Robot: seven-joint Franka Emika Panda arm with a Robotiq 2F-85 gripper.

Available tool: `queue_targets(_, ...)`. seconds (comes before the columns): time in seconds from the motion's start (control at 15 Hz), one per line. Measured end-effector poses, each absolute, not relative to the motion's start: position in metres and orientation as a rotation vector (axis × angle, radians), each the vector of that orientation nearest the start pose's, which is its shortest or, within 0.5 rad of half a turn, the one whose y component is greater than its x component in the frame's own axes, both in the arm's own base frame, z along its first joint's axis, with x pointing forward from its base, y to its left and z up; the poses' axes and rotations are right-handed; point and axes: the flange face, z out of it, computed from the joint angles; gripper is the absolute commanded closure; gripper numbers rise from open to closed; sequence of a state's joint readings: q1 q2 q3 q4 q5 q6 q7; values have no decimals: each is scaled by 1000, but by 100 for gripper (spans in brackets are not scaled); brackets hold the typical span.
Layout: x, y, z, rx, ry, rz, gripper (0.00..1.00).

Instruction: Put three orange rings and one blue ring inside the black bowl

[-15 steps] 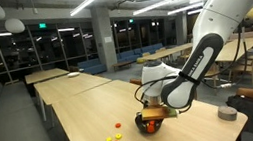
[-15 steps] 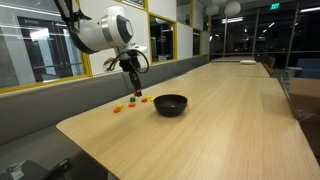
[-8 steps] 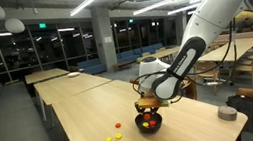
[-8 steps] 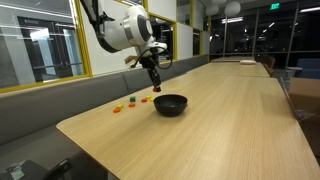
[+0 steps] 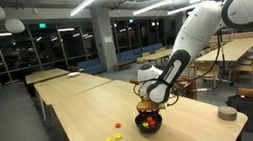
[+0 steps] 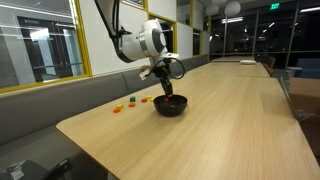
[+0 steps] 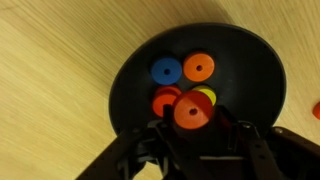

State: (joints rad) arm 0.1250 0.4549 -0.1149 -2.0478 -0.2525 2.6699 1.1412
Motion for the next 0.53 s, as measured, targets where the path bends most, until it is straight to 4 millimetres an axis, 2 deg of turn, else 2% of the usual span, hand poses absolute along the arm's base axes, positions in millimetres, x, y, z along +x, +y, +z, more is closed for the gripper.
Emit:
queue_targets(0.13, 618, 11, 227, -2863, 1410, -366, 3)
queue_targets(0.2, 620, 10, 226, -2862, 1418, -364, 0)
queue_targets(0.53, 629, 3, 242, -2858, 1433, -379, 0)
